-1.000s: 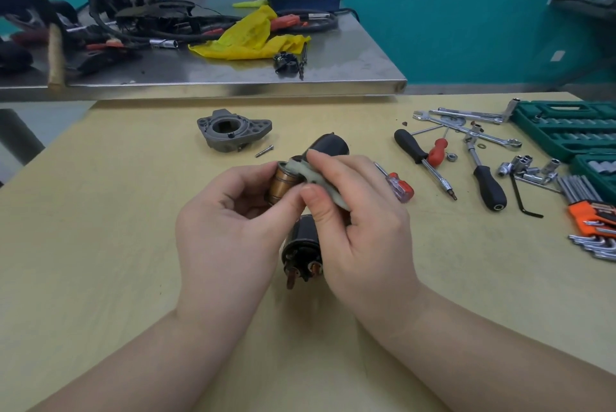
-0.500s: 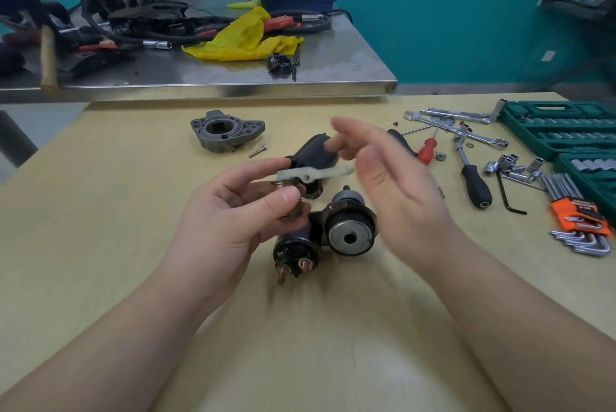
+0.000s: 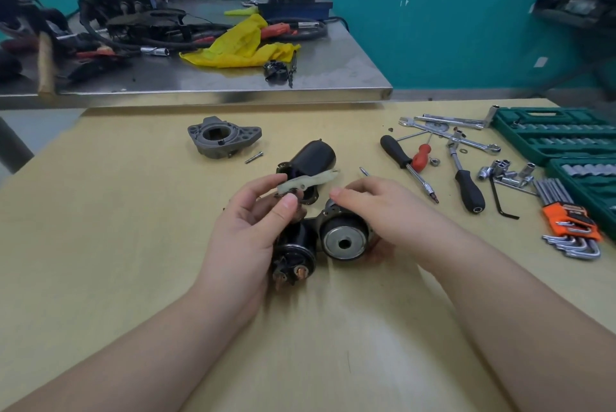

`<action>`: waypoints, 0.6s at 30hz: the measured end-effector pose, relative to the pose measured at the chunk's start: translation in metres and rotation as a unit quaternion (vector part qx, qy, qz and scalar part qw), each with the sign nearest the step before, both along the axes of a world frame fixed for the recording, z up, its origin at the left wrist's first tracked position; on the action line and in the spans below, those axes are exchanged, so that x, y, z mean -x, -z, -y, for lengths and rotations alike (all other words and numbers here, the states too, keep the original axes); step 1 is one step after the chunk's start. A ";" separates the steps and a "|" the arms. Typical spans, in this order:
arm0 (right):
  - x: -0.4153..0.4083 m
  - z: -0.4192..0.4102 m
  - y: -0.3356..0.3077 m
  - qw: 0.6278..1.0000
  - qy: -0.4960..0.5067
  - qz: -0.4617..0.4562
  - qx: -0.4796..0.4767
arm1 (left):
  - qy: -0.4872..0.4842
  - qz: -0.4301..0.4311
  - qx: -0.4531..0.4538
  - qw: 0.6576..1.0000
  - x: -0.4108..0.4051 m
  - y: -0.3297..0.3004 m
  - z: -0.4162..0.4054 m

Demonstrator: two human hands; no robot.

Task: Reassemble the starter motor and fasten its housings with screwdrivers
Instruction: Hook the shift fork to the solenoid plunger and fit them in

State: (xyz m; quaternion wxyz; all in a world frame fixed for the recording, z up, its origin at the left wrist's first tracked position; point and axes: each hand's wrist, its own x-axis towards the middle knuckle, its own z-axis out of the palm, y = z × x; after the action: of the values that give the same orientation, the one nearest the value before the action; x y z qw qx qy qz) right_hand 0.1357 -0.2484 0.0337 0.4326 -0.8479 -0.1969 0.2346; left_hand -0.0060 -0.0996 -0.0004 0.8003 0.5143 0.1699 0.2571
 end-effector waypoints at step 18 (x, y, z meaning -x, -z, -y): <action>-0.017 -0.004 0.014 0.998 0.013 0.056 -0.017 | 0.053 0.013 0.032 0.998 -0.004 0.003 0.006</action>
State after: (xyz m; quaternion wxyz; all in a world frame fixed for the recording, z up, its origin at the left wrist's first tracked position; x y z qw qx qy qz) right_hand 0.1529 -0.2447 0.0197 0.4380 -0.8549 -0.2139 0.1778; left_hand -0.0020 -0.1056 -0.0037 0.8308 0.4939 0.1402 0.2149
